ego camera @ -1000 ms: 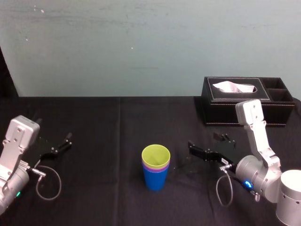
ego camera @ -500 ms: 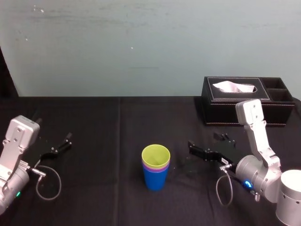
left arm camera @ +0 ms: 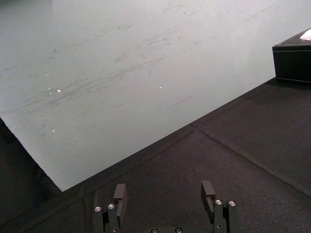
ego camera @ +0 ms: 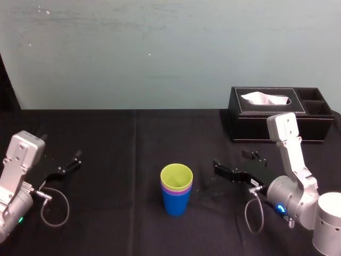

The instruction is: Stack the three plastic cups sequentially using one hand.

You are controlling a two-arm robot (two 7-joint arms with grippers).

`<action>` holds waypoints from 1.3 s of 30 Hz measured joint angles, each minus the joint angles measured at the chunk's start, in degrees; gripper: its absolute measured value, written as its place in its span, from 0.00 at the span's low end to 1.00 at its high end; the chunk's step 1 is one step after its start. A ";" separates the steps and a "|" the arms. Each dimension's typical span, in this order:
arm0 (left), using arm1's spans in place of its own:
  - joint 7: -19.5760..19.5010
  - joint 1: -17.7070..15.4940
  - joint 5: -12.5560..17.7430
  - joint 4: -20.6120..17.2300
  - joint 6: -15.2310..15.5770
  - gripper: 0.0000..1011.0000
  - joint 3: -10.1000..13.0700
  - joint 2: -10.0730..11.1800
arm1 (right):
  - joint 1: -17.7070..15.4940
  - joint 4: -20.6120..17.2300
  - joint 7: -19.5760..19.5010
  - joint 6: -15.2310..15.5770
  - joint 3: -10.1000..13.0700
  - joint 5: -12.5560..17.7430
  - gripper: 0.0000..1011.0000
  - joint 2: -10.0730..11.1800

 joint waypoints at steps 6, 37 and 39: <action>0.00 0.00 0.00 0.00 0.00 0.99 0.00 0.00 | 0.00 0.00 0.00 0.00 0.00 0.00 0.99 0.00; 0.00 0.00 0.00 0.00 0.00 0.99 0.00 0.00 | 0.00 0.00 0.00 0.00 0.00 0.00 0.99 0.00; 0.00 0.00 0.00 0.00 0.00 0.99 0.00 0.00 | 0.00 0.00 0.00 0.00 0.00 0.00 0.99 0.00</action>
